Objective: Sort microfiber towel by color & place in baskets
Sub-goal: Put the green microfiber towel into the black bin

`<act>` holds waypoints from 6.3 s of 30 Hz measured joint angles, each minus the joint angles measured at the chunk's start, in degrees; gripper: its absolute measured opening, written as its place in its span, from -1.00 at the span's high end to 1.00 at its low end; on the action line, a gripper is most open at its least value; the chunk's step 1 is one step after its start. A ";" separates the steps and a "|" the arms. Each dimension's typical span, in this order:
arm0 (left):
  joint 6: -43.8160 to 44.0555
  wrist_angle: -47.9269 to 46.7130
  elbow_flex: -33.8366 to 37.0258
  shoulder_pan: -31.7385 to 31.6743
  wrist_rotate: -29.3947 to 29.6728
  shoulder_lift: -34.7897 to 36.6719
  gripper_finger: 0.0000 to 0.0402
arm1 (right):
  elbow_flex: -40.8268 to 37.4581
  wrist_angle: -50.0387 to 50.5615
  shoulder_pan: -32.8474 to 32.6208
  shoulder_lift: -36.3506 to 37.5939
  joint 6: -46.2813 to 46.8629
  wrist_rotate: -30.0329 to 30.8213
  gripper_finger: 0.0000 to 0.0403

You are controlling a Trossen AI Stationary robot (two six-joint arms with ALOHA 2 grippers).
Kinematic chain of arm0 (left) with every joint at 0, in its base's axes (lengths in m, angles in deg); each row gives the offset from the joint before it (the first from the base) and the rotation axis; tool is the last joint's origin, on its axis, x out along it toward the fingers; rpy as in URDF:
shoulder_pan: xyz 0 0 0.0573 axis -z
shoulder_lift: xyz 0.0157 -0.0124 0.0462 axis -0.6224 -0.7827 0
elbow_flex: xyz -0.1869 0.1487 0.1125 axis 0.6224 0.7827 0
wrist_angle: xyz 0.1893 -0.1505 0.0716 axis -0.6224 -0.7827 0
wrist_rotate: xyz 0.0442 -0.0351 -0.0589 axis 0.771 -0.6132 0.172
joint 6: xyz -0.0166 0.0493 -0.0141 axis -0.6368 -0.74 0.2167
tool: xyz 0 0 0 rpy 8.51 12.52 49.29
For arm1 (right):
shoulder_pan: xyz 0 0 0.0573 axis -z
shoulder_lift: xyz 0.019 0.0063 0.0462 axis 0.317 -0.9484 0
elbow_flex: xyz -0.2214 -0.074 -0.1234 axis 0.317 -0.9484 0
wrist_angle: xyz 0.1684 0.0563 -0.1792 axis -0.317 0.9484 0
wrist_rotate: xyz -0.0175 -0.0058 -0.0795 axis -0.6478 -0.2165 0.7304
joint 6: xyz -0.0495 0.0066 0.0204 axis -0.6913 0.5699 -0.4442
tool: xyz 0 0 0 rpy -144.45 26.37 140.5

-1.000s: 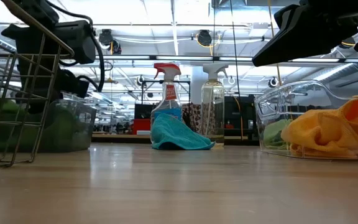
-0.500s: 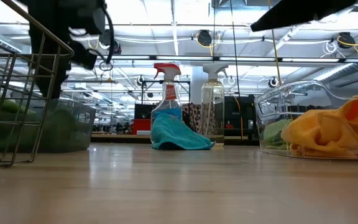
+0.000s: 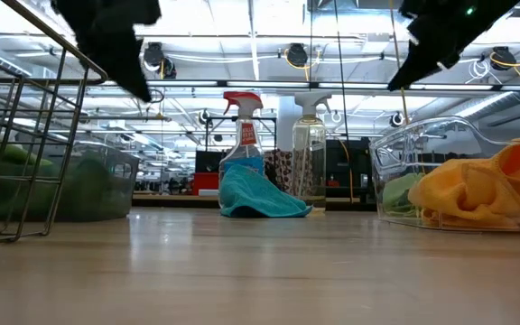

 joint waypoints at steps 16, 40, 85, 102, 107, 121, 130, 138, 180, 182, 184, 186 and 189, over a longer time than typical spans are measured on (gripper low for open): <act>-9.35 21.90 0.07 8.97 11.96 -6.26 0.77 | 0.00 4.02 24.06 0.16 -7.57 -9.39 1.00; -27.43 50.63 0.09 8.94 11.08 -15.56 0.77 | 1.67 -0.40 52.71 -15.41 -18.89 -27.01 -0.23; -27.21 47.54 0.09 8.94 7.98 -15.61 0.77 | 12.36 7.46 61.60 -44.48 -22.56 -34.33 0.33; -27.21 47.50 0.09 8.94 7.98 -15.61 0.77 | 12.31 12.45 58.53 -33.92 -19.44 -34.47 0.98; -27.10 47.28 0.09 8.94 7.98 -15.61 0.77 | 12.31 12.36 54.63 -22.62 -16.31 -34.46 0.97; -27.03 49.80 0.09 8.90 8.00 -15.61 0.77 | 12.31 9.98 36.14 6.60 -2.81 -34.46 0.97; -28.22 57.15 0.09 8.81 8.00 -15.61 0.77 | 12.31 2.22 23.11 10.78 1.66 -33.29 0.97; -30.31 63.22 0.07 8.35 6.54 -15.61 0.76 | 12.31 -10.54 12.41 7.38 -2.22 -28.17 0.97; -89.43 105.13 -1.70 6.23 25.14 -28.48 -0.56 | 12.31 -29.06 -1.08 -6.17 -6.30 -25.46 0.97; -91.47 105.24 -1.79 5.54 24.19 -28.48 -0.56 | 12.31 -29.25 -1.08 -6.62 -6.32 -25.46 0.97; -92.82 105.21 -1.79 4.89 23.16 -28.48 -0.56 | 12.31 -29.29 -1.06 -7.09 -6.33 -25.46 0.97; -93.48 105.17 -1.79 4.46 23.04 -28.48 -0.56 | 12.31 -29.35 -1.06 -7.65 -6.36 -25.46 0.97; -95.94 105.19 -1.79 3.98 23.01 -28.48 -0.56 | 12.31 -29.44 -1.06 -7.93 -6.54 -25.46 0.97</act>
